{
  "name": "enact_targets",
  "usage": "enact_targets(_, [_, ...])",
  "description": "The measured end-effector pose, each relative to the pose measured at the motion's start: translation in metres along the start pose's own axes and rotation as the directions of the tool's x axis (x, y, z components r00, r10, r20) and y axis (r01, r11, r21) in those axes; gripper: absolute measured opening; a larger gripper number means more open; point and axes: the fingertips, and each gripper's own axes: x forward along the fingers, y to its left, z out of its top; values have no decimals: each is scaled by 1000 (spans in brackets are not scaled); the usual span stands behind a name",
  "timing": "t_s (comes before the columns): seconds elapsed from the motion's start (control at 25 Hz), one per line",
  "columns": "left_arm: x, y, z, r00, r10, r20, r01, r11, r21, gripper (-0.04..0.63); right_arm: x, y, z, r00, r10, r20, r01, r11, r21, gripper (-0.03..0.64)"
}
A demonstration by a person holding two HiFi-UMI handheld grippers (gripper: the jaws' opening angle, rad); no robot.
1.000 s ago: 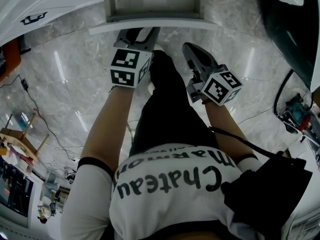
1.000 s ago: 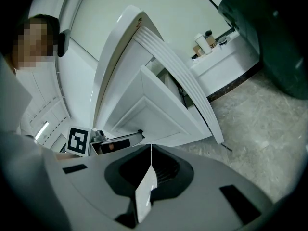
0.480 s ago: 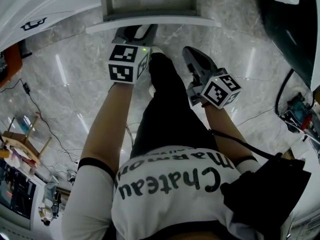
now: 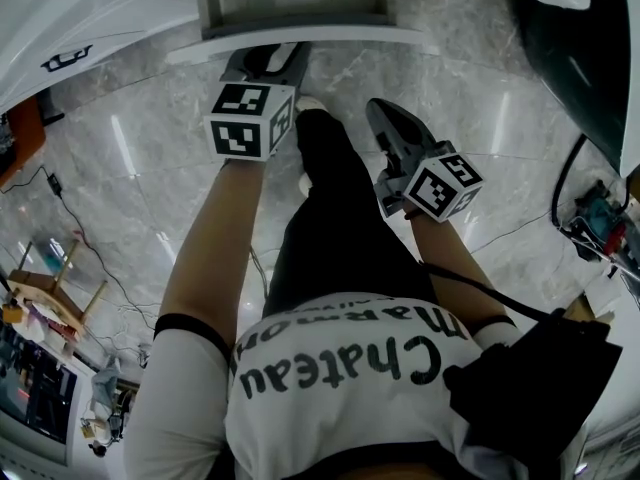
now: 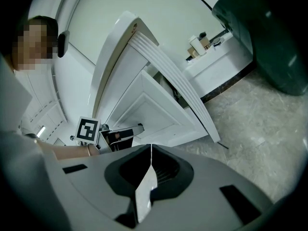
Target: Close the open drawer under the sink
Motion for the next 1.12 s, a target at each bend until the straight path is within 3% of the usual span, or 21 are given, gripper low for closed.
enact_targets(1.12, [23, 23, 42, 999, 36, 36, -33, 996, -82, 143, 4, -10, 36, 999, -15, 29, 15, 1000, 9, 12])
